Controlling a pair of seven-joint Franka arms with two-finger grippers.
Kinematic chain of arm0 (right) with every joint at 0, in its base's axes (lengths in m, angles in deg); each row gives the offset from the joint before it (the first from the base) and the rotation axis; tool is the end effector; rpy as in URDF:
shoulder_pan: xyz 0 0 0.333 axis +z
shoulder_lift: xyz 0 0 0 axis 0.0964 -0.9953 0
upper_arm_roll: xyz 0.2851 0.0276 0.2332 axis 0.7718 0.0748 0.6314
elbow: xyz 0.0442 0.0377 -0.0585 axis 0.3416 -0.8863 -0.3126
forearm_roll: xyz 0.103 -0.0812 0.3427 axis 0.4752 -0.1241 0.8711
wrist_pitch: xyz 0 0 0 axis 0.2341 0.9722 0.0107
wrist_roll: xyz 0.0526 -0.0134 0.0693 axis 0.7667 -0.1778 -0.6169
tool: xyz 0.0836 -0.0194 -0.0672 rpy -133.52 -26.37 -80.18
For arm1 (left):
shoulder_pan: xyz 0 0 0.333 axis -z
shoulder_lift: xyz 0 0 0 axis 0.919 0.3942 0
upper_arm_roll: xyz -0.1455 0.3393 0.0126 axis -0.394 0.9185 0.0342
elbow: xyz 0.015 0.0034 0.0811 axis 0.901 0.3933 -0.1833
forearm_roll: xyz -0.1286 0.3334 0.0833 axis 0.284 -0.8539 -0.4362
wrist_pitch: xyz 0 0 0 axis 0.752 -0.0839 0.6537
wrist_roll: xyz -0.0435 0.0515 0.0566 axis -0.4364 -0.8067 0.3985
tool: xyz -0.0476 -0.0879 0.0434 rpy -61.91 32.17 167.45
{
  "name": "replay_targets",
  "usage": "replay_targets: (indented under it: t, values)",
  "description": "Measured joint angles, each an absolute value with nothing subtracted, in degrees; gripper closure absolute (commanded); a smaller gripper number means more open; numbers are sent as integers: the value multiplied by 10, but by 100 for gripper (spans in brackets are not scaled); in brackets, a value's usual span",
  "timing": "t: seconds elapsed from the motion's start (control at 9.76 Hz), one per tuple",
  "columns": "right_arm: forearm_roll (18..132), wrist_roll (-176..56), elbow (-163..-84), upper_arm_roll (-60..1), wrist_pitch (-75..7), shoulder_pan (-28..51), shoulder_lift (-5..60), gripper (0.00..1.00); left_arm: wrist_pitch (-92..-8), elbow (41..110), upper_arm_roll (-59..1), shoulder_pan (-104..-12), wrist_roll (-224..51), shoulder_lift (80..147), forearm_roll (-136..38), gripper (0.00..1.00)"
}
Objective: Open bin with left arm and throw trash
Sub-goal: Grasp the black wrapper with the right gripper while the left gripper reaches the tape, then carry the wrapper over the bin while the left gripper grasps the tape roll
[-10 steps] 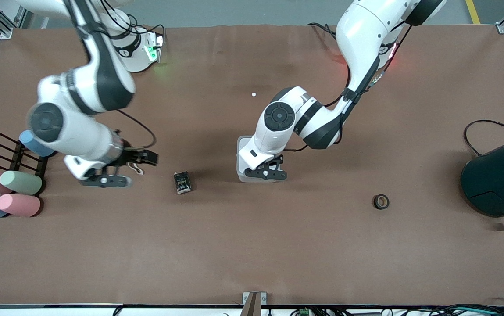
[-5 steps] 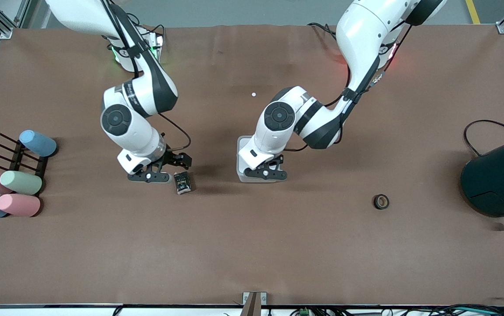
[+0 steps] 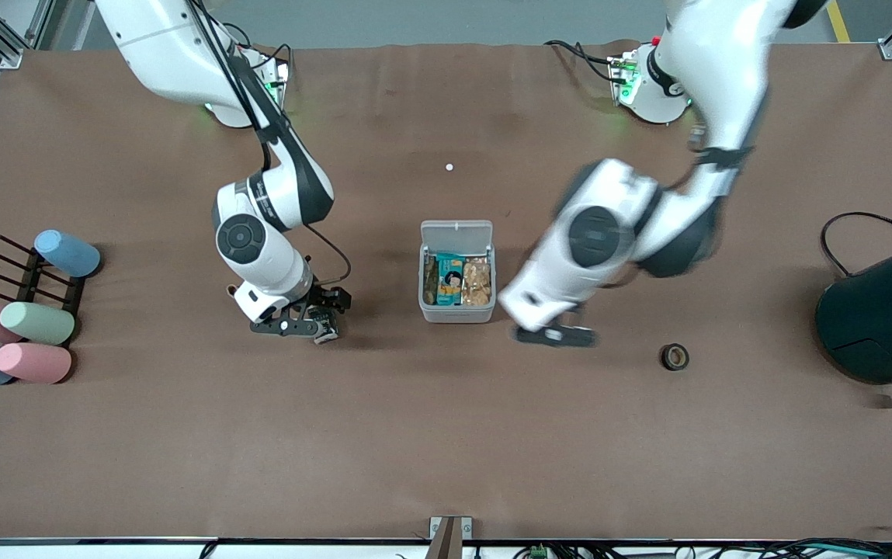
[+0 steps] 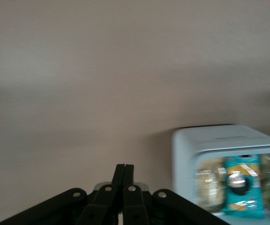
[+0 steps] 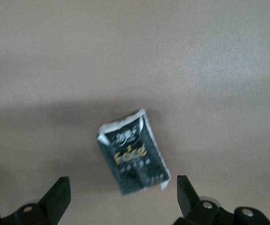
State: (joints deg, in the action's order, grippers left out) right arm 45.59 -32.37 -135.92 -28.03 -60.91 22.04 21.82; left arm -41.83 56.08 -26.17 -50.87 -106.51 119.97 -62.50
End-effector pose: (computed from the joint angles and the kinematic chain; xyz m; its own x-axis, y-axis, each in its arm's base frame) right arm 0.5825 0.2555 0.2897 0.9970 -0.0752 0.0170 -0.0742 -0.9956 -0.0569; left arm 0.6269 -0.3273 0.4391 0.9944 -0.0777 -0.0713 -0.0743 -0.9961 0.0484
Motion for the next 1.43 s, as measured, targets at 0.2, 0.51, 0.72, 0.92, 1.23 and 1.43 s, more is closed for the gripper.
replay_targets:
  t: [0.2,0.51,0.72,0.92,1.23,1.43]
  values:
    - [456,-324,-1359,-284,-626,221,205,0,-416,571,-264,-502,-1063,1193,-625,54]
    - [456,-324,-1358,-285,-651,228,191,3,-411,580,-259,-537,-989,1197,-628,0]
    - [456,-322,-1358,-285,-660,232,179,47,-401,580,-258,-599,-927,1197,-629,0]
    - [456,-322,-1357,-289,-663,233,175,87,-398,585,-257,-656,-868,1201,-652,0]
    - [456,-314,-1353,-296,-662,233,176,100,-462,608,-256,-755,-779,1232,-687,0]
    - [456,-271,-1332,-296,-645,234,181,100,-565,672,-257,-782,-767,1248,-702,0]
